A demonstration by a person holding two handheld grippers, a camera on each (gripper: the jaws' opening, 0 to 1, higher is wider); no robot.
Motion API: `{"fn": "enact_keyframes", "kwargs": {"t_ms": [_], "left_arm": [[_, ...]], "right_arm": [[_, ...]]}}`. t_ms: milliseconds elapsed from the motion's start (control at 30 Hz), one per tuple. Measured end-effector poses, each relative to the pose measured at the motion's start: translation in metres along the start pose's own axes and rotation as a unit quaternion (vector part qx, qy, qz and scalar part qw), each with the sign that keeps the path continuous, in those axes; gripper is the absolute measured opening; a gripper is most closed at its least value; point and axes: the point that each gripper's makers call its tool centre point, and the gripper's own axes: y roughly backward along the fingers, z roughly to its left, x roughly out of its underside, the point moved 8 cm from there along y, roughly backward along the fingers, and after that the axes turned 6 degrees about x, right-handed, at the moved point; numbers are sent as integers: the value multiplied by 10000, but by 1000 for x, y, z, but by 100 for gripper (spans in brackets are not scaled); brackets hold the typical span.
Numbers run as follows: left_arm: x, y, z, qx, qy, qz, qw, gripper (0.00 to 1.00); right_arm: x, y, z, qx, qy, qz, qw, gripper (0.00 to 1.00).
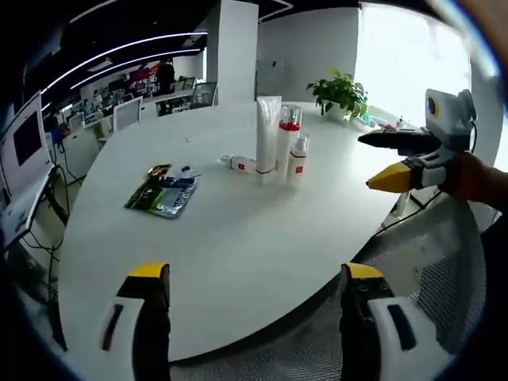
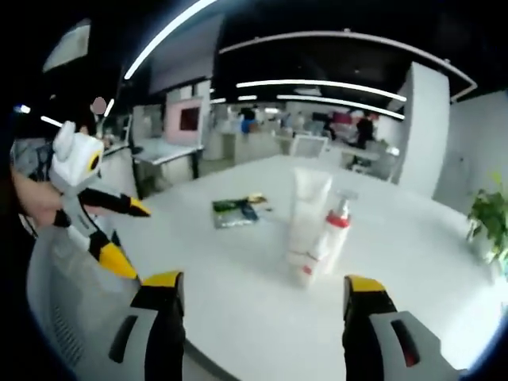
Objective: Arrange the skincare products in the storage area until every visible bottle or jar stands upright without overlapping.
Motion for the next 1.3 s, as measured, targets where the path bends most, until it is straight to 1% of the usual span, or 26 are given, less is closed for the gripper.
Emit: {"fn": "enact_keyframes", "kwargs": {"t_ms": [100,167,233,300,400,467,633,767,867,1000,1100,1200,1300], "left_arm": [[0,0,-1,28,39,14,10000,84],[1,-2,-2,68,-8,91,9999,86],[1,-2,-2,74,62,104,9999,87],[0,-2,1,54,122,81,9999,89],[1,-2,4,131,451,46,9989,90],[1,-3,5,120,426,53,9990,90],[1,-7,7,139,488,101,9987,90],[-3,-10,11,148,556,128,9983,90],[-9,-15,20,71,476,119,9988,90],[-22,-19,32,-8,498,12,9988,90],[-32,-24,38,-19,291,20,9996,90],[-42,-30,44,-20,170,49,9998,89],[-54,-34,49,0,42,-19,10000,88]], "right_arm": [[2,1,-1,35,-43,60,10000,80],[2,0,-1,15,-89,92,9999,81],[4,0,-2,9,-99,149,9998,80],[4,-1,-4,35,-222,196,9996,80],[6,-2,-6,96,-303,242,9992,82],[7,-2,-6,99,-319,284,9990,82],[8,-4,-3,-16,-252,344,9991,83],[9,-4,-2,-100,-303,372,9988,83],[9,-3,-3,-75,-322,350,9988,82],[9,-3,-1,-108,-278,374,9989,82],[10,-3,-1,-111,-262,395,9988,82],[10,-2,-2,-94,-302,376,9988,82],[9,-3,-4,-99,-366,359,9986,81]]}}
